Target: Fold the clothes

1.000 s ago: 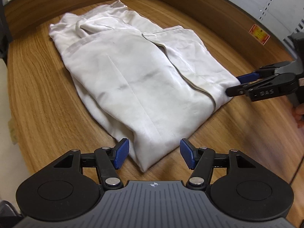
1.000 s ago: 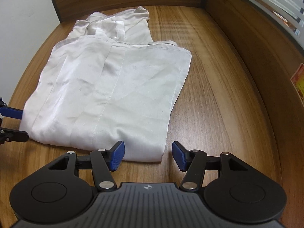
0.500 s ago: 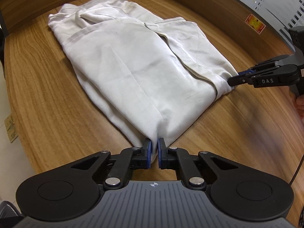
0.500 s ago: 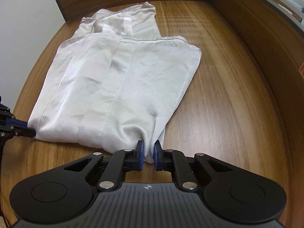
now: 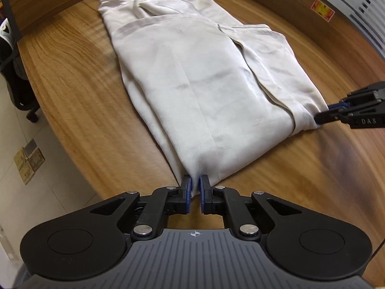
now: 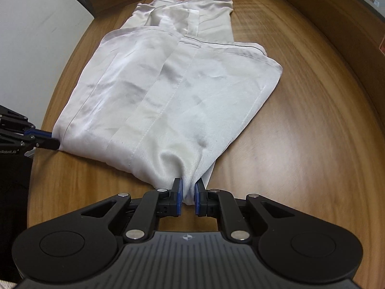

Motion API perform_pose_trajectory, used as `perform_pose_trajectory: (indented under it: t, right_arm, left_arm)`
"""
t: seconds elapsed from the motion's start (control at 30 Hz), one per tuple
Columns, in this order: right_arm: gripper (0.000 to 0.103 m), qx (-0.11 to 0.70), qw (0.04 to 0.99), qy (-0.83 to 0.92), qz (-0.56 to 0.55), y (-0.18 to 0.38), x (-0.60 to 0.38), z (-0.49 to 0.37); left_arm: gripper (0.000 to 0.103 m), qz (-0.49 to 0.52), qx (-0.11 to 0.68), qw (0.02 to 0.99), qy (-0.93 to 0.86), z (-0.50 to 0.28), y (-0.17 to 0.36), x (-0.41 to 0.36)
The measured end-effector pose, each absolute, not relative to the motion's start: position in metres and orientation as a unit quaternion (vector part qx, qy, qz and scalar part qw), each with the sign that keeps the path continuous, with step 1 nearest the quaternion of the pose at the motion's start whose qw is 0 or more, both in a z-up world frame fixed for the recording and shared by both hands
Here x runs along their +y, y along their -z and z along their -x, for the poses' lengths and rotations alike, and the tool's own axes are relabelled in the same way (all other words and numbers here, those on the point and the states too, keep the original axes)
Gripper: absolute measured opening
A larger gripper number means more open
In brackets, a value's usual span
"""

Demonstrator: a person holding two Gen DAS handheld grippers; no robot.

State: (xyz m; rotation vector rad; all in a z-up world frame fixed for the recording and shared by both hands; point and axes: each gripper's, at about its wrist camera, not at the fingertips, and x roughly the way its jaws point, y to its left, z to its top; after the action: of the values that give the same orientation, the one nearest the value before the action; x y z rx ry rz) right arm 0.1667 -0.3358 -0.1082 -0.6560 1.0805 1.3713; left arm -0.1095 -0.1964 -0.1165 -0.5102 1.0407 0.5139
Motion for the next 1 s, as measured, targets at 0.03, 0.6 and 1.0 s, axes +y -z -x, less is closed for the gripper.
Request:
perform_pose_trajectory:
  t: [0.03,0.6,1.0]
  right_arm:
    - [0.011,0.469,0.600,-0.586,0.278,0.108,-0.337,-0.160]
    - [0.016,0.542,0.681,-0.471,0.144,0.106,-0.309,-0.039]
    - [0.016,0.567,0.730,-0.379,0.042,0.105,-0.255,0.040]
  left_arm:
    - [0.009,0.233,0.490,0.806,-0.235,0.113,0.116,-0.192]
    - [0.009,0.146,0.544,0.814,-0.143,0.151,0.112,-0.090]
    - [0.010,0.035,0.547,0.835,-0.050,0.164,0.107,-0.017]
